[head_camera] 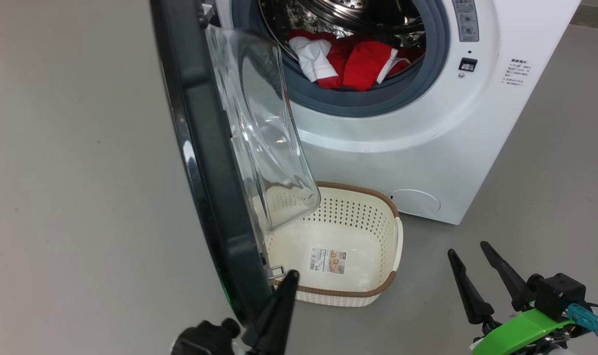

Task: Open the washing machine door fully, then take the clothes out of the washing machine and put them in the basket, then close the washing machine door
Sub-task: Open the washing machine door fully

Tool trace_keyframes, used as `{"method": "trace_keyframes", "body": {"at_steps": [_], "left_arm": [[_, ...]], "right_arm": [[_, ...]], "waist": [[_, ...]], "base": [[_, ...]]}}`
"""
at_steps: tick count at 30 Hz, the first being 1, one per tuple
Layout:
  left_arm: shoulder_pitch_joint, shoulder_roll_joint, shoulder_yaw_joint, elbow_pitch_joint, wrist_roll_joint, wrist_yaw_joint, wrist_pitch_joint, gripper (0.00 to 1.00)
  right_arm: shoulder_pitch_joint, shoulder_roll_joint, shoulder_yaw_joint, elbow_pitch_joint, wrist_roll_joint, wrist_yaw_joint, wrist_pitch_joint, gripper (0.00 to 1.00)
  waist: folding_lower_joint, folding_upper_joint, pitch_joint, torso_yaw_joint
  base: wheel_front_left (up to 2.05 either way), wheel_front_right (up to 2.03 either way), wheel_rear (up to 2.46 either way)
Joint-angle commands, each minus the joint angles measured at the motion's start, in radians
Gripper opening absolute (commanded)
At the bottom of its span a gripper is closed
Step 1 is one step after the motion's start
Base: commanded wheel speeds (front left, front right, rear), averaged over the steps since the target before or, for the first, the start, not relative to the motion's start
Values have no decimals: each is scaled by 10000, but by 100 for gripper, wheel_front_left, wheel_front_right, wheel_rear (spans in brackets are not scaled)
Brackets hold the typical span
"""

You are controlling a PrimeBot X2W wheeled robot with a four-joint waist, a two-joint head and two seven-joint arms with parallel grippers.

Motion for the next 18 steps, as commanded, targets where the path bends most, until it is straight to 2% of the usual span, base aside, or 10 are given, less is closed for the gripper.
{"method": "trace_keyframes", "body": {"at_steps": [1,9,18], "left_arm": [[-380,14,474,-123,-119,127,-49,0],[-230,14,1663,77,-234,314,-49,0],[247,14,3340,-11,-16,280,-49,0]], "right_arm": [[-197,-102,170,-246,-84,65,-64,100],[-177,-103,85,-274,-107,65,-64,100],[-115,-83,4,-298,-153,65,-64,100]], "waist": [[0,0,19,-11],[0,0,85,56],[0,0,100,276]], "base": [[0,0,0],[0,0,0],[0,0,0]]}}
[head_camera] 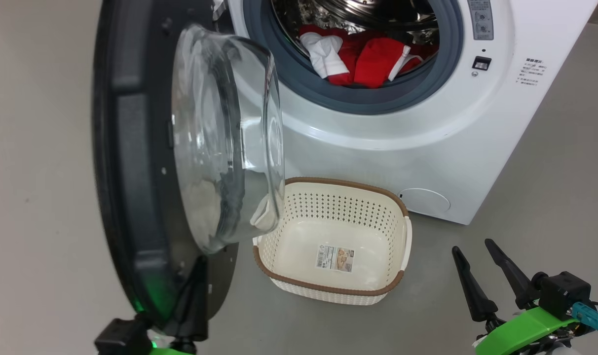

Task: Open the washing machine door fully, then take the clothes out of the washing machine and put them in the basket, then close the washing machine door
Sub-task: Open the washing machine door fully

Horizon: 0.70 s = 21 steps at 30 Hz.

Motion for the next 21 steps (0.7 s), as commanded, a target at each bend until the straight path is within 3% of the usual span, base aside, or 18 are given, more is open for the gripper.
{"method": "trace_keyframes", "body": {"at_steps": [1,13,21], "left_arm": [[-39,127,693,-253,162,60,-49,0],[-181,127,3190,-168,429,-84,-49,0],[-792,127,4960,258,818,-441,-49,0]], "right_arm": [[-117,-85,176,-263,-133,65,-64,100],[-280,-205,260,-285,-145,65,-65,100],[-334,-272,304,-288,-152,65,-65,100]], "waist": [[0,0,10,43],[0,0,265,9],[0,0,420,-116]], "base": [[0,0,0],[0,0,0],[0,0,0]]}}
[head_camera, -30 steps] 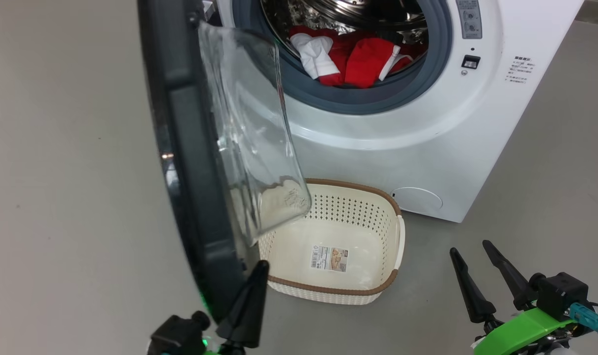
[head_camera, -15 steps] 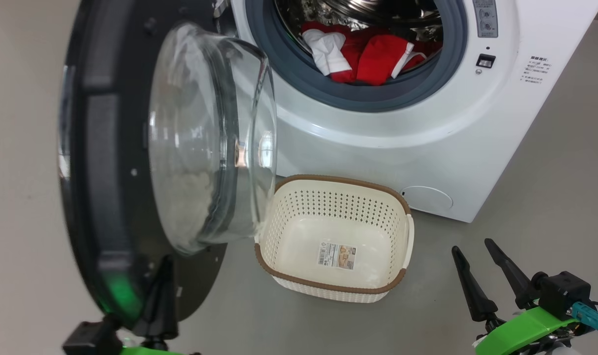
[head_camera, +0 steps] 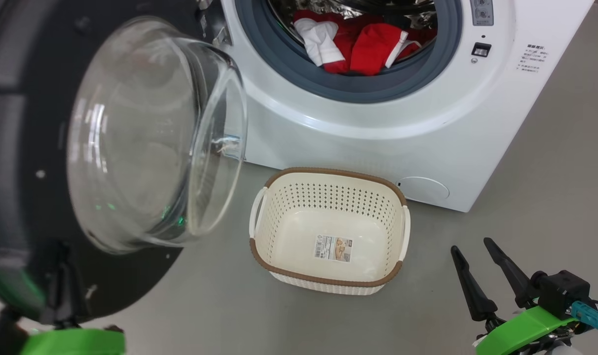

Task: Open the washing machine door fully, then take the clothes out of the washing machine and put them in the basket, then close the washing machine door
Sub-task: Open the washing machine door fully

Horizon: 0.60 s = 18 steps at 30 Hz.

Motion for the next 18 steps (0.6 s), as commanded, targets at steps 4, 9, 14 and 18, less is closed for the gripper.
{"method": "trace_keyframes", "body": {"at_steps": [4,9,14,18], "left_arm": [[-961,273,1589,220,488,-275,-124,0],[-1485,290,2392,715,934,-561,-124,0],[-2094,547,3084,1462,1403,-830,-124,0],[-2622,771,3577,2077,1561,-957,-124,0]], "right_arm": [[-328,-234,188,-248,-157,65,-65,100],[-395,-282,222,-258,-149,65,-65,100],[-456,-312,267,-285,-157,65,-65,100],[-505,-338,275,-312,-176,65,-65,100]], "waist": [[0,0,133,-56],[0,0,194,-109],[0,0,271,-189],[0,0,390,-242]], "base": [[0,0,0],[0,0,0],[0,0,0],[0,0,0]]}}
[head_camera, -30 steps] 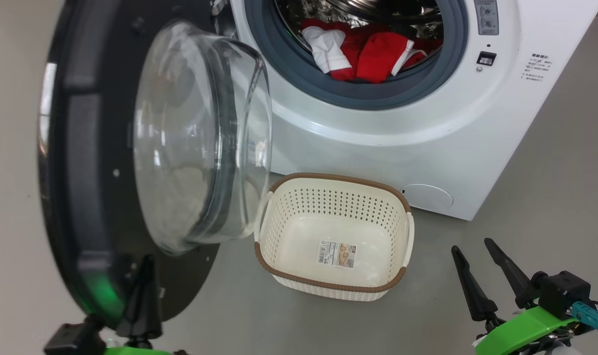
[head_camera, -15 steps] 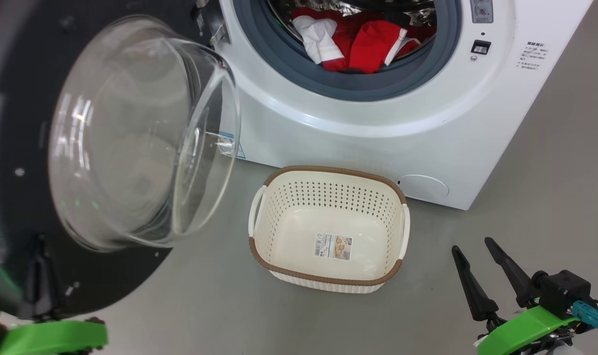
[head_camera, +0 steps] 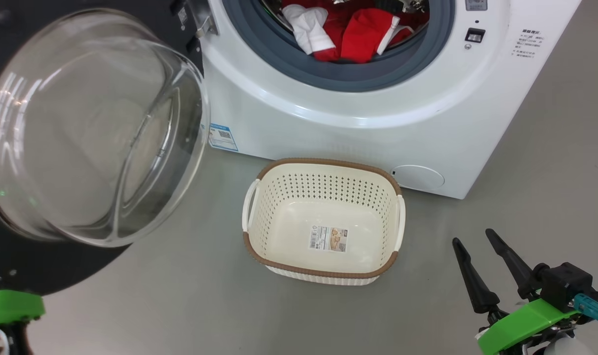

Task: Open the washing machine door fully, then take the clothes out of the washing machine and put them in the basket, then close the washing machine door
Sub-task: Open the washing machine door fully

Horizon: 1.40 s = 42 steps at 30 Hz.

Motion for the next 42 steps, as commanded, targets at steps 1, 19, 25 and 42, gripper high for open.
{"method": "trace_keyframes", "body": {"at_steps": [1,19,25,42], "left_arm": [[-337,551,476,-110,99,3,-49,0],[-1805,1298,1629,1682,894,-113,-49,0],[-1718,1223,1624,1758,866,-149,-49,0],[345,665,147,280,49,-161,-49,0]], "right_arm": [[-296,-167,201,-251,-116,65,-65,100],[-656,-356,235,-341,-156,65,-65,100],[-616,-321,193,-340,-164,65,-65,100],[-400,-84,41,-376,-119,65,-65,100]], "waist": [[0,0,53,-19],[0,0,510,-172],[0,0,454,-143],[0,0,-115,-97]], "base": [[0,0,0],[0,0,0],[0,0,0],[0,0,0]]}}
